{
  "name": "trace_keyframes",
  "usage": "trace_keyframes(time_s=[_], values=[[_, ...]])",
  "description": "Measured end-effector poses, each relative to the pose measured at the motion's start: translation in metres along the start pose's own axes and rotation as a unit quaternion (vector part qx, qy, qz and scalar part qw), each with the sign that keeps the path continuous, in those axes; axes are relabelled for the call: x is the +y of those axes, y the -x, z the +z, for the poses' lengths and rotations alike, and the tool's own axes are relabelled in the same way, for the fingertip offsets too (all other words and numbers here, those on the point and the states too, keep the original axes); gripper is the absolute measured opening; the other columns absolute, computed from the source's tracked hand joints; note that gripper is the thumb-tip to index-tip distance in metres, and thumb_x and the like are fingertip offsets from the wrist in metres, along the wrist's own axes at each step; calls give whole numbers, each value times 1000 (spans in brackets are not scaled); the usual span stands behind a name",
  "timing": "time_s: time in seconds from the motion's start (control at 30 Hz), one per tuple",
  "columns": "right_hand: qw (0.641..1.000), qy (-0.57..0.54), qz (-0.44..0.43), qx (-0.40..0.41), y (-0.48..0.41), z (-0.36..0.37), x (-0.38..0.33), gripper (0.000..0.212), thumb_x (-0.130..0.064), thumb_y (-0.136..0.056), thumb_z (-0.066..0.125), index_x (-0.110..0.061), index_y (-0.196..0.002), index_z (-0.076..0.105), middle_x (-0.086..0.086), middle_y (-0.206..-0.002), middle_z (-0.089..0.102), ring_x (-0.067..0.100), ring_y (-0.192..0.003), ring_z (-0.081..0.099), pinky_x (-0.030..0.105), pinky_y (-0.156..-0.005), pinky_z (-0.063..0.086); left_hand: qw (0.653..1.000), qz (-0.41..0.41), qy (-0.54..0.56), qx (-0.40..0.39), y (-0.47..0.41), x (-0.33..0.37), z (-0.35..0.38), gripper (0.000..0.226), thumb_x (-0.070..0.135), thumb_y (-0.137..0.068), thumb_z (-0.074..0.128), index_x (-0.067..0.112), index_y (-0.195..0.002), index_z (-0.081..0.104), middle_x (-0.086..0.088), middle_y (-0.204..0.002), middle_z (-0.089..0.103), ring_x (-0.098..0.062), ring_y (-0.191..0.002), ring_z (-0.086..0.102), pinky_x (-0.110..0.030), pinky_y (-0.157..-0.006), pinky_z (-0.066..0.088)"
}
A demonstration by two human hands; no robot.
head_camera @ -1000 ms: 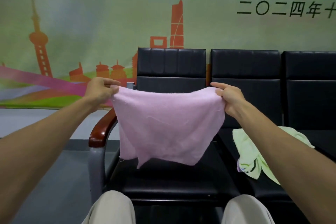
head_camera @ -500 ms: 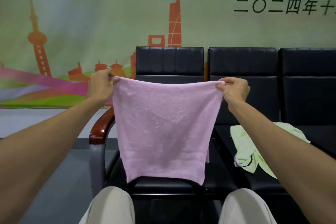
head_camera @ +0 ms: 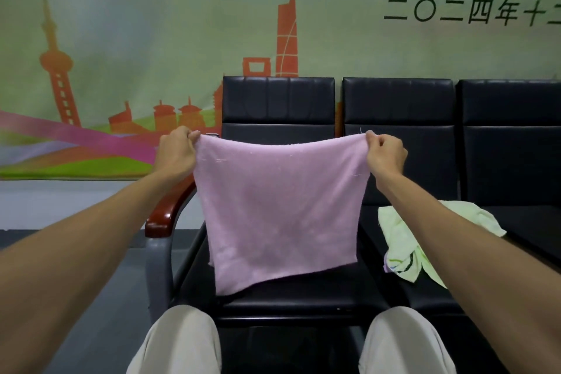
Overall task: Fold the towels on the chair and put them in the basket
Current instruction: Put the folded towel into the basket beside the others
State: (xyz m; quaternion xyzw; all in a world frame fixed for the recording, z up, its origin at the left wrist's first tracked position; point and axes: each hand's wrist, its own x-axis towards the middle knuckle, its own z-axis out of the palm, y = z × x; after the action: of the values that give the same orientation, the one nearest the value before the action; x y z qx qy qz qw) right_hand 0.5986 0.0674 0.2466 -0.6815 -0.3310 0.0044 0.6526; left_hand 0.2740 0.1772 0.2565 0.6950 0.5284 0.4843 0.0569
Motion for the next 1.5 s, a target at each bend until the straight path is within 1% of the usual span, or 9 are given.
trace_keyframes(time_s=[0.2,0.3,0.43,0.8,1.0,1.13,1.27,1.4,1.5], values=[[999,-37,26,-4,4,-6,4,28,-31,-98,55,-11,-80,63,-1,-73,55,8,-67,51,21,-61,39,989,-44,129,-65,-1,-10,-7,46,32,-95,58,-8,-73,64,-18,-65,60,-26,-61,52,-51,-69,52],[998,-58,37,12,7,-9,6,19,-25,-97,57,-11,-87,66,-4,-76,58,6,-71,53,26,-71,43,978,18,139,-155,9,-6,-18,14,18,-82,73,5,-80,70,-14,-70,68,-17,-49,62,-31,-54,58],[996,-65,53,25,9,-11,10,12,-20,-95,60,-14,-88,68,-1,-88,63,16,-87,59,30,-81,49,966,120,35,-228,17,-6,-19,21,8,-69,82,7,-85,68,-12,-66,68,-10,-45,64,-13,-44,47],[996,-69,45,32,12,-14,7,27,-32,-90,67,-10,-74,65,-3,-69,58,9,-65,53,27,-74,48,964,132,-202,-108,9,-17,0,27,19,-104,36,6,-87,52,-13,-84,61,-30,-67,54,-39,-60,43],[996,-68,52,-14,17,-21,-1,34,-35,-85,72,-2,-84,70,3,-75,65,14,-71,60,29,-70,49,993,17,82,-82,13,-13,2,27,18,-103,29,5,-96,52,-7,-90,50,-23,-85,46,-34,-71,34],[988,-101,102,-51,13,-26,-8,23,-29,-81,77,-8,-82,68,3,-84,68,18,-80,63,33,-73,52,952,-118,266,-92,11,-2,0,32,6,-93,33,14,-71,55,-1,-58,47,-18,-55,41,-24,-49,32],[976,-148,152,-47,-2,-25,-12,25,-26,-79,81,-8,-88,66,5,-94,67,21,-86,64,35,-80,56,911,-180,345,-133,6,6,1,20,6,-93,53,9,-84,71,-5,-74,64,-20,-64,56,-22,-48,49],[985,-89,146,-33,-13,-3,4,20,-28,-83,76,-12,-80,64,3,-91,66,19,-84,63,36,-85,56,995,-38,52,-75,-8,-22,29,31,15,-97,50,2,-74,65,-14,-74,61,-27,-74,53,-36,-61,41],[993,-37,115,-20,-13,22,36,20,-27,-90,67,-9,-81,65,-2,-75,58,9,-69,54,29,-75,49,994,16,-86,-69,-16,-54,66,27,21,-98,50,5,-94,71,-24,-99,68,-41,-93,62,-45,-78,48]])
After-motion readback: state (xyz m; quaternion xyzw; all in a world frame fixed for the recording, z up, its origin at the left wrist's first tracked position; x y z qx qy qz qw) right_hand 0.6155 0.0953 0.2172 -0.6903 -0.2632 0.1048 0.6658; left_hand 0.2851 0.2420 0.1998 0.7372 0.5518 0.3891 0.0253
